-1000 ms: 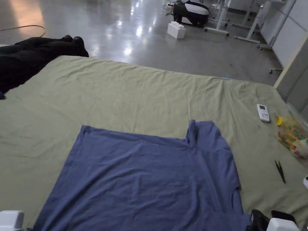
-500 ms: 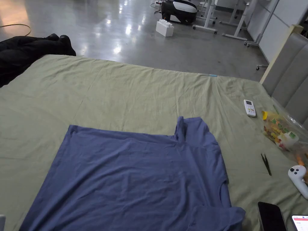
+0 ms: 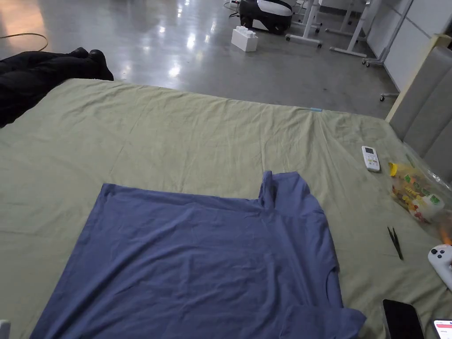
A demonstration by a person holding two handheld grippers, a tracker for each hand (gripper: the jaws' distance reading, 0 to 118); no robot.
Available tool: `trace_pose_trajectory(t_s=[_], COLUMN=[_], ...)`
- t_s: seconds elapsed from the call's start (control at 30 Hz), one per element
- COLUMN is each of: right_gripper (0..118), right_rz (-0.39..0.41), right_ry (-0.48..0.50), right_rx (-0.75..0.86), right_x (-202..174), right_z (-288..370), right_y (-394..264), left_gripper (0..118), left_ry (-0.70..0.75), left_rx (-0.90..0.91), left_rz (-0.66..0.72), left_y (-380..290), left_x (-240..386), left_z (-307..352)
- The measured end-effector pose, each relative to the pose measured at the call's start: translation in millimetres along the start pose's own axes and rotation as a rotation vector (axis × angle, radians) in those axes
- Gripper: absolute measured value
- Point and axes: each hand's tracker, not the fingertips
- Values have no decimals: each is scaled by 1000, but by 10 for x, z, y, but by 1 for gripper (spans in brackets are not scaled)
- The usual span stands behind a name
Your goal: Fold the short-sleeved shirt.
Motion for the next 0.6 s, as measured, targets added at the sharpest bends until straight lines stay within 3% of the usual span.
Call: trace_pose_trajectory(t_s=[0.1,0.6], right_gripper=[6,5], right_rz=[-99,-183], right_ry=[33,71], right_rx=[-25,161], right_x=[122,399], right_z=[39,518], right_y=[53,761], left_gripper=[6,6], left_ry=[3,-55], left_rx=[19,276], left_rz=[2,-8], left_y=[9,804], left_x=[-7,37], left_z=[31,182])
